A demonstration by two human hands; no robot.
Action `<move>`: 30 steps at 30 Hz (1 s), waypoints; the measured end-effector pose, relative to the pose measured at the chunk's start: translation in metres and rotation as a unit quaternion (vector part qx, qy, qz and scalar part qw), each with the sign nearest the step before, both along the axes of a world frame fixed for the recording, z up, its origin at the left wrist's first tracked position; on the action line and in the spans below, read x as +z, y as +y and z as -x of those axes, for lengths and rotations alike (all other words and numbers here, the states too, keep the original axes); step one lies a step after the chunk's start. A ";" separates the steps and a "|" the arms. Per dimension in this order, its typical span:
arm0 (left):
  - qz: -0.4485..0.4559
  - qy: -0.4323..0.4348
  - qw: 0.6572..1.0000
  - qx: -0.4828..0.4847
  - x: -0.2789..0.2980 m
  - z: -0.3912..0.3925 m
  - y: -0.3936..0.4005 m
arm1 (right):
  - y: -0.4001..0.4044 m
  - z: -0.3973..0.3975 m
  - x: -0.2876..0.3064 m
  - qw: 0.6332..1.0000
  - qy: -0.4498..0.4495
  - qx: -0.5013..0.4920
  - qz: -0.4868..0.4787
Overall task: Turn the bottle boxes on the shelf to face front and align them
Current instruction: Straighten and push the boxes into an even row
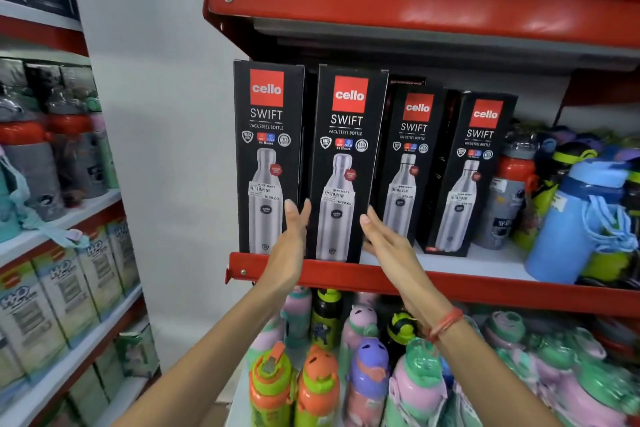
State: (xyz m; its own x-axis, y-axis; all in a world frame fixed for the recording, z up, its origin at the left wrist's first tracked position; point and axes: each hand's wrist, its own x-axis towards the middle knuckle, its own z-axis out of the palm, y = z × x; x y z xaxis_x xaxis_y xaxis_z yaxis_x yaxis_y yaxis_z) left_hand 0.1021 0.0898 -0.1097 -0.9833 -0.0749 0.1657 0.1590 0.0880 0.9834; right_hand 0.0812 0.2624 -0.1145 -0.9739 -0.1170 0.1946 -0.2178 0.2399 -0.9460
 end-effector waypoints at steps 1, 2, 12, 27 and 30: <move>0.001 0.002 1.000 -0.001 0.000 -0.002 -0.001 | 0.000 -0.001 0.000 1.000 0.000 -0.005 0.002; 0.003 0.004 1.000 -0.003 0.000 -0.004 -0.001 | -0.001 -0.002 0.000 1.000 0.001 -0.008 0.003; 0.080 0.229 0.951 0.189 0.013 -0.016 0.024 | 0.027 0.006 0.017 0.996 0.050 -0.057 0.049; 0.106 -0.029 0.994 -0.020 0.011 0.053 0.136 | 0.071 0.058 0.001 0.997 -0.055 -0.058 -0.019; 0.111 -0.019 0.994 -0.008 0.007 0.052 0.133 | 0.076 0.054 -0.001 0.998 -0.042 -0.042 -0.035</move>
State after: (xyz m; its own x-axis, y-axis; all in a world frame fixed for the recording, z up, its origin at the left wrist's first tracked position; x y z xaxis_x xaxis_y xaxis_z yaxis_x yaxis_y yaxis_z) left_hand 0.0498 0.2230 -0.1025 -0.9900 -0.0255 0.1386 0.1247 0.3005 0.9456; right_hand 0.0268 0.3380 -0.1151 -0.9932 -0.0456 0.1068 -0.1158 0.3196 -0.9404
